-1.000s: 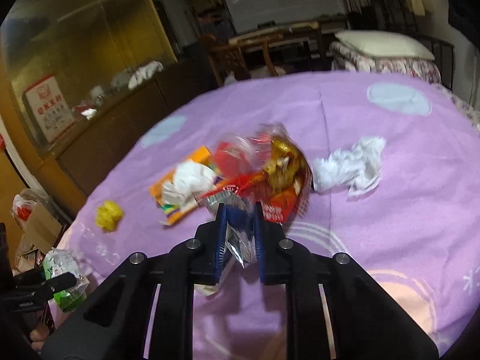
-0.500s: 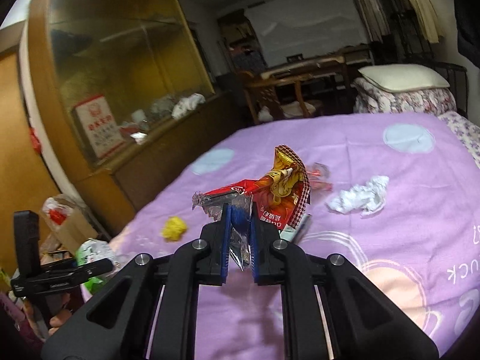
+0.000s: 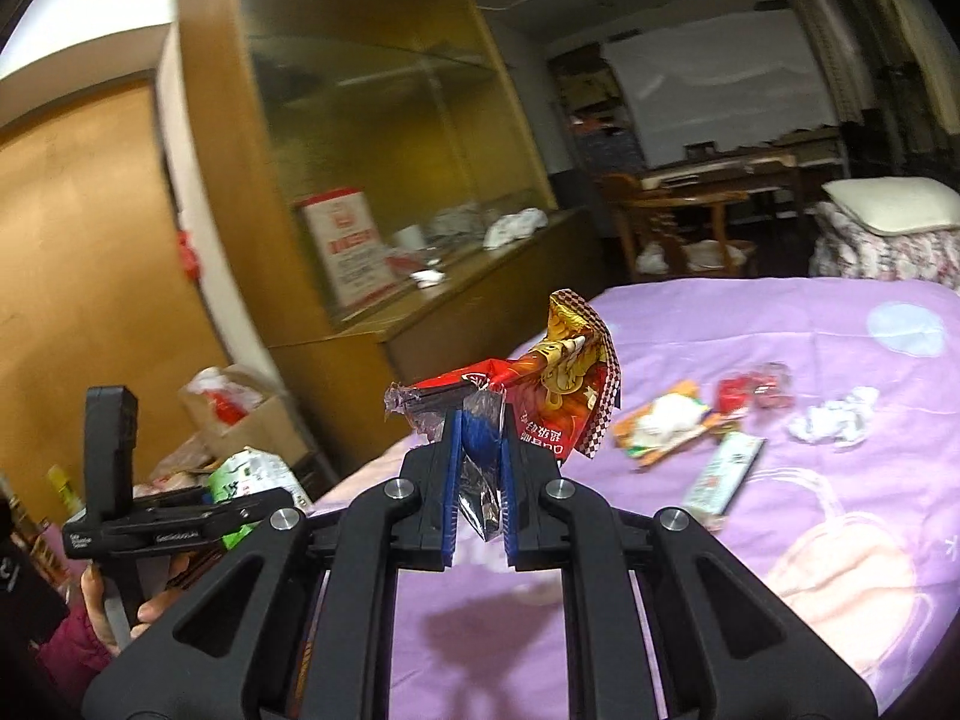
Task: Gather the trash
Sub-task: 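Carry carton and snack bag to the red wastebasket and open both tools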
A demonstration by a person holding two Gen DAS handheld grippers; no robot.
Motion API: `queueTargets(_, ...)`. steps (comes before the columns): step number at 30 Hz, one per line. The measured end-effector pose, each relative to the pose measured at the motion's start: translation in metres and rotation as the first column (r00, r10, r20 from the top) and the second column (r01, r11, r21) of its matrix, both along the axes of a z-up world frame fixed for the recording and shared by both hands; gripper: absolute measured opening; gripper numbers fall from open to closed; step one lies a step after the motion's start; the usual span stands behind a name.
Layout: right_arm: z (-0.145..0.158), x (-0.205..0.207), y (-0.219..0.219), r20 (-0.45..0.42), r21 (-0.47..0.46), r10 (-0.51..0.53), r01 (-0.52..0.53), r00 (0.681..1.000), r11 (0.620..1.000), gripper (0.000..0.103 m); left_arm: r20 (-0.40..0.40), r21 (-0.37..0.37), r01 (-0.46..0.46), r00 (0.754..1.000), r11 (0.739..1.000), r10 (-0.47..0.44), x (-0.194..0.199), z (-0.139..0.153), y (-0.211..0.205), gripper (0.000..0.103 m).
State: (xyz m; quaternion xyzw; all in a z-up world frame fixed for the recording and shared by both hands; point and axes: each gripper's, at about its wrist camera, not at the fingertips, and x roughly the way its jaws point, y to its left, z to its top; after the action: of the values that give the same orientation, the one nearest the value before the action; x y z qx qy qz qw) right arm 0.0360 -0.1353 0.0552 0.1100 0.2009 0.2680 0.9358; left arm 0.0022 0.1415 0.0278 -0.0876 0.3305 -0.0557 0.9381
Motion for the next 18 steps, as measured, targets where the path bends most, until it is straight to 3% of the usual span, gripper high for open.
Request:
queueTargets(6, -0.003, -0.023, 0.043, -0.004, -0.013, 0.121, -0.121, 0.993, 0.993, 0.013, -0.021, 0.05, -0.077, 0.997, 0.996, 0.078, -0.036, -0.004, 0.038, 0.069)
queueTargets(10, -0.009, -0.032, 0.074, -0.025, -0.028, 0.193, -0.193, 0.981, 0.981, 0.013, -0.075, 0.052, -0.13, 0.988, 0.99, 0.134, -0.054, -0.019, 0.07, 0.069)
queueTargets(18, -0.028, -0.038, 0.137, -0.099, -0.065, 0.315, -0.322, 0.944, 0.945, 0.013, -0.198, 0.058, -0.233, 0.95, 0.971, 0.24, -0.077, -0.063, 0.139, 0.069)
